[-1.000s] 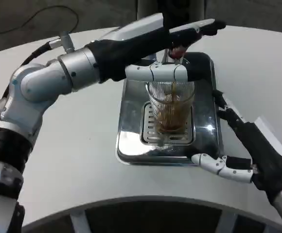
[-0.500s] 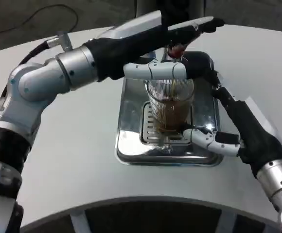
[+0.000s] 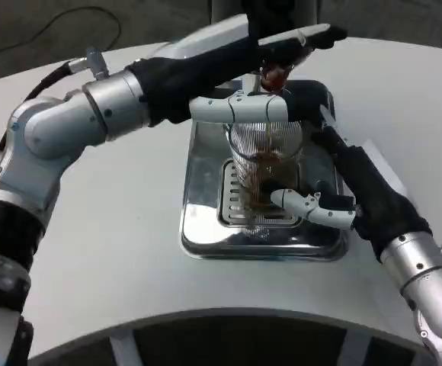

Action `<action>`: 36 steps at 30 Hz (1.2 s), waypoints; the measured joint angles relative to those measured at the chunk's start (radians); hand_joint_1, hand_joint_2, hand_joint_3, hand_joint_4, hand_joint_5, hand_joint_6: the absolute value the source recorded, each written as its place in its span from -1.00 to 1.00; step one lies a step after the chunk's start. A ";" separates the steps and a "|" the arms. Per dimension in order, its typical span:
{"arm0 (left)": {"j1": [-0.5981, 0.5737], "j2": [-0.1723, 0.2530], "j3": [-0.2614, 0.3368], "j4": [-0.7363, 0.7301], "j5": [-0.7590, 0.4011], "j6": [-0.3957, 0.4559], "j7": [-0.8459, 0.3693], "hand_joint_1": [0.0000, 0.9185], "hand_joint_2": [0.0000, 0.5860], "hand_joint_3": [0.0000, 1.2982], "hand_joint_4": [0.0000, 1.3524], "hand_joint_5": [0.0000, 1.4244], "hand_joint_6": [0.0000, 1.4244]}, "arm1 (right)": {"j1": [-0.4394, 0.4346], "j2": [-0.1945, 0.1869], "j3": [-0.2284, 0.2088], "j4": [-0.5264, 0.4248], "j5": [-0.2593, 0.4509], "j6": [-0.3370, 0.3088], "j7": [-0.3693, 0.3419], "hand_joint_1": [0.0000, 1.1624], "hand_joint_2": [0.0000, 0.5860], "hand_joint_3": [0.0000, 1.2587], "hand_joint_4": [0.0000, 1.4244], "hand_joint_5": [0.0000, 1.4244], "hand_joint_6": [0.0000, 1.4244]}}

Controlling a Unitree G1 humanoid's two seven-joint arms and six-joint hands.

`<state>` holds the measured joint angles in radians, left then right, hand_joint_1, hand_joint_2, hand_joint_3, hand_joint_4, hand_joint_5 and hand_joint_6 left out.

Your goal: Grasp the cup under the faucet to collect the drink, then remove the cup.

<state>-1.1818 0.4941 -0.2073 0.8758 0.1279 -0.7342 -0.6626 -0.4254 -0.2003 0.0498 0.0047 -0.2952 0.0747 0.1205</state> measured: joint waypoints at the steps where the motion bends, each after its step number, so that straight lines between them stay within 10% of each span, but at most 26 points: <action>1: 0.000 0.000 0.000 0.000 0.000 0.000 0.000 -1.00 -0.53 -0.90 -1.00 -0.92 -0.96 | -0.002 0.000 0.002 0.006 0.003 -0.004 -0.002 0.29 -0.26 -1.00 -1.00 -0.93 -1.00; 36: -0.014 0.001 0.001 0.045 -0.002 -0.025 -0.001 -1.00 -0.52 -0.88 -1.00 -0.92 -0.96 | -0.164 0.042 0.027 0.316 0.044 -0.100 -0.069 0.28 -0.26 -1.00 -1.00 -0.90 -1.00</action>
<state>-1.1956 0.4953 -0.2067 0.9203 0.1257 -0.7589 -0.6632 -0.5890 -0.1579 0.0771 0.3206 -0.2508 -0.0250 0.0516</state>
